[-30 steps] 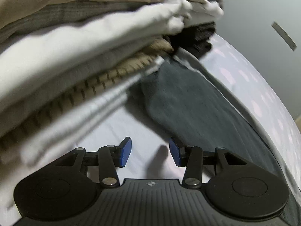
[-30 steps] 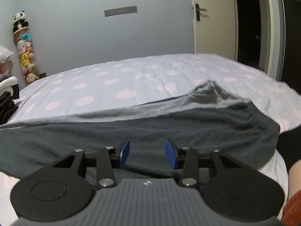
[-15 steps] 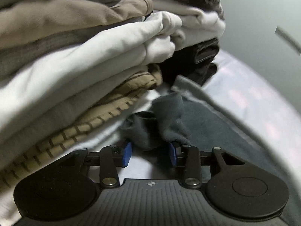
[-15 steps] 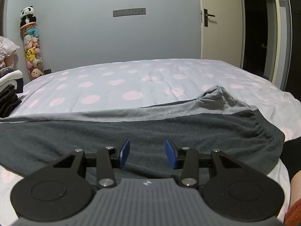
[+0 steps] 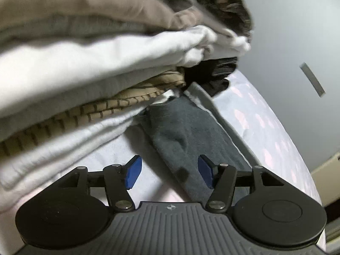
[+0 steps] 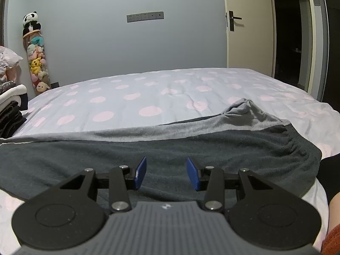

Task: Fold clothes

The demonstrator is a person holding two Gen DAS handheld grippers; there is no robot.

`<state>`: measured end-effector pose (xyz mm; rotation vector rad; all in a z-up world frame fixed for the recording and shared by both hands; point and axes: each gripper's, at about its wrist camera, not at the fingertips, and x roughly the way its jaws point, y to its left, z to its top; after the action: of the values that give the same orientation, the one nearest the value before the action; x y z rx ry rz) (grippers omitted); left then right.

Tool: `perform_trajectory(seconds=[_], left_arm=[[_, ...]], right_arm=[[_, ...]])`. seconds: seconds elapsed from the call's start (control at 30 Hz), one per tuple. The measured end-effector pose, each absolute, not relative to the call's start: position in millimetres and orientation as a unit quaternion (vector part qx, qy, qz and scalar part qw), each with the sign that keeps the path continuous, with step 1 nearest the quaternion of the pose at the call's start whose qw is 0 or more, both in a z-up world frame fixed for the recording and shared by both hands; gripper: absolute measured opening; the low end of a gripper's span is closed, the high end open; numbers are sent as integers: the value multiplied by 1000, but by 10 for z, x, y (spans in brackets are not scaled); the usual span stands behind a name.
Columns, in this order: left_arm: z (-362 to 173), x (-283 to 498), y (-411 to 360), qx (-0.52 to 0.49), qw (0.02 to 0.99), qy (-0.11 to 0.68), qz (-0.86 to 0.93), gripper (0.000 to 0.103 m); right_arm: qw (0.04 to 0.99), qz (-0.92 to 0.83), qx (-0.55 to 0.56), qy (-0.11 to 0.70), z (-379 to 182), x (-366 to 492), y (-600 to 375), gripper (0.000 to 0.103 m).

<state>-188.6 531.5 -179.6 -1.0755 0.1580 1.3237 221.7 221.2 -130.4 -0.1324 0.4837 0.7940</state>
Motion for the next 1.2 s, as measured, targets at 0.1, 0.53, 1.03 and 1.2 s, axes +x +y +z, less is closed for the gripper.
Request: perform_trajectory(seconds=[0.1,0.53,1.03,1.2], left_arm=[[-1881,-1871,5477,-488,629,62,603,69],[-1587,-1309,5716,-349,663,129,649,12],[-910,787,4383,-87,890,255,367,10],[-1413,1266,3683,-25,894,340,289,11]], right_arm=[[892,385,-67,228,-1302,2204,2218,46],[886,386,-79,243,-1361,2258,2283,46],[851,359,-25,382,-1487,2637,2182,46],[831,375,0,411,-1491,2713,2136,46]])
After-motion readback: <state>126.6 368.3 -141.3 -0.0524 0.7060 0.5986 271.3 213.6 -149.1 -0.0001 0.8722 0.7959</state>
